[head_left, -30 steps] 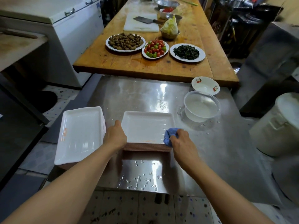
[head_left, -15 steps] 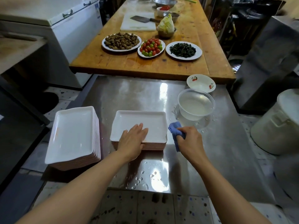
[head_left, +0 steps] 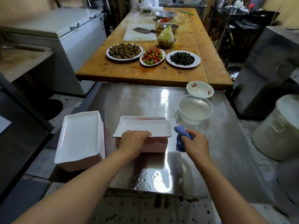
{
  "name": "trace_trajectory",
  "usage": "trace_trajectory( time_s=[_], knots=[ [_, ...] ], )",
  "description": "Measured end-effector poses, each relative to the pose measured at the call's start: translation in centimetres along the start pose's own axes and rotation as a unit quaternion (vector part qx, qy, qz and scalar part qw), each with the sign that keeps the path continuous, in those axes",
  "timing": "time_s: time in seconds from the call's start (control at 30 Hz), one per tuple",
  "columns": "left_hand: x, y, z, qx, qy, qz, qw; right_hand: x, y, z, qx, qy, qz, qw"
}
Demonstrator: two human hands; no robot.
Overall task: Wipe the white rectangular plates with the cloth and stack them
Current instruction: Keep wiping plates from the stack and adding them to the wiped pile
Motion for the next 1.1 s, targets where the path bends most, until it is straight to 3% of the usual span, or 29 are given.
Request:
trace_trajectory(
  time_s=[0.13,0.3,0.4,0.53,0.63,0.77,0.87,1.0,1.1],
  knots=[
    [2.1,0.7,2.5,-0.012,-0.025,0.058,0.998,-0.1,1.6,0.3,0.079,-0.03,-0.039,0.996],
    [3.1,1.9,7.6,-0.171,-0.058,0.185,0.966,-0.4,6.3,0.3,0.148,-0.066,-0.005,0.987],
    [2.5,2.8,10.3,-0.302,-0.076,0.254,0.916,-1.5,10.2,0.0,0.196,-0.069,0.054,0.977],
    [1.0,3.4,12.4,-0.451,-0.063,0.333,0.825,-4.0,15.6,-0.9,0.22,-0.044,0.201,0.954],
    [0.2,3.3,13.6,-0.511,-0.063,0.332,0.79,-5.8,18.5,-2.7,0.129,-0.001,0.327,0.936],
    [-0.7,2.9,14.6,-0.557,-0.054,0.325,0.763,-7.0,19.9,-5.0,-0.087,0.01,0.45,0.889],
    [-1.0,3.0,15.3,-0.586,-0.061,0.335,0.735,-7.1,20.3,-5.4,-0.109,0.036,0.493,0.863],
    [-1.1,2.9,15.6,-0.607,-0.069,0.349,0.71,-6.5,19.9,-5.1,-0.183,0.002,0.556,0.811],
    [-1.0,2.7,15.3,-0.625,-0.076,0.371,0.683,-5.6,19.2,-4.5,-0.223,-0.022,0.55,0.805]
  ],
)
Point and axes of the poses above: each hand's wrist, its own x-axis towards the middle knuckle, its own z-axis out of the back of the hand, y = z × x, the point moved 4 cm from there along x, towards the middle knuckle, and after that the axes turned 15 degrees about -y, right-handed, at the moved point
